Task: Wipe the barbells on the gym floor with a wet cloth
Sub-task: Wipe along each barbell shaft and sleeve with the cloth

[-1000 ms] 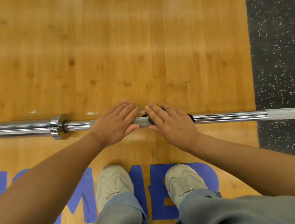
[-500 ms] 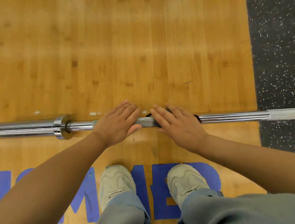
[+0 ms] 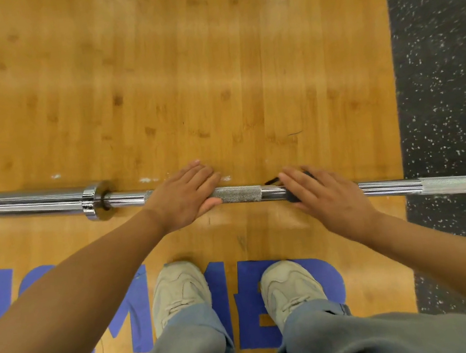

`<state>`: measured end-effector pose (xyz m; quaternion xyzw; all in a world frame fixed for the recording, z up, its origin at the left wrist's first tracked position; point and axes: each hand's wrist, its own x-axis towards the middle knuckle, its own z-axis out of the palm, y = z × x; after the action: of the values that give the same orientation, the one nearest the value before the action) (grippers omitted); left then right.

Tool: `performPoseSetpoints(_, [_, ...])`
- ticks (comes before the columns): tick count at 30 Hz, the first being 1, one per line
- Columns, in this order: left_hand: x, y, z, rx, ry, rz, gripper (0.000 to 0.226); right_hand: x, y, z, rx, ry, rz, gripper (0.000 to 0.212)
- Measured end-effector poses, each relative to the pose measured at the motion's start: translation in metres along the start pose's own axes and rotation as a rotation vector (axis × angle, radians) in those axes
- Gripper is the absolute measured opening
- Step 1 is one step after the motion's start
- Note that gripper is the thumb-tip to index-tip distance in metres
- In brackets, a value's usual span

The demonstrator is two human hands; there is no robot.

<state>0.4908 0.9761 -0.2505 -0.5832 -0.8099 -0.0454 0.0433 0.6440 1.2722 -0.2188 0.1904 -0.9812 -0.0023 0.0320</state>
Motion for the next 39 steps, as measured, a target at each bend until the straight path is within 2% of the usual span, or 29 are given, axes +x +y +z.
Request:
performPoseSetpoints(4, [0.001, 0.001, -0.002, 0.007, -0.038, -0.005, 0.059, -0.020, 0.018, -0.005, -0.016, 0.009, 0.057, 0.050])
performPoseSetpoints(11, [0.003, 0.004, -0.010, 0.011, -0.096, -0.031, 0.061, 0.049, -0.047, 0.014, 0.026, 0.022, 0.044, 0.052])
performPoseSetpoints(15, [0.001, 0.005, -0.011, 0.004, -0.084, -0.059, 0.059, 0.014, -0.012, 0.005, 0.006, 0.025, -0.027, 0.047])
performPoseSetpoints(20, [-0.003, 0.010, -0.008, -0.001, -0.090, -0.131, 0.056, -0.043, 0.031, -0.004, -0.003, 0.014, 0.059, 0.044])
performPoseSetpoints(24, [-0.005, 0.018, -0.009, -0.004, -0.130, -0.234, 0.059, -0.016, 0.005, 0.004, 0.021, 0.040, 0.169, 0.043])
performPoseSetpoints(30, [-0.005, 0.038, -0.015, 0.018, -0.143, -0.337, 0.058, 0.046, -0.047, 0.017, 0.092, 0.067, 0.083, 0.047])
performPoseSetpoints(34, [-0.013, 0.039, -0.013, 0.029, -0.155, -0.298, 0.055, 0.011, -0.011, 0.012, 0.020, 0.082, -0.046, 0.045])
performPoseSetpoints(39, [-0.015, 0.037, -0.013, 0.028, -0.166, -0.265, 0.052, -0.035, 0.029, 0.001, 0.011, 0.096, 0.039, 0.042])
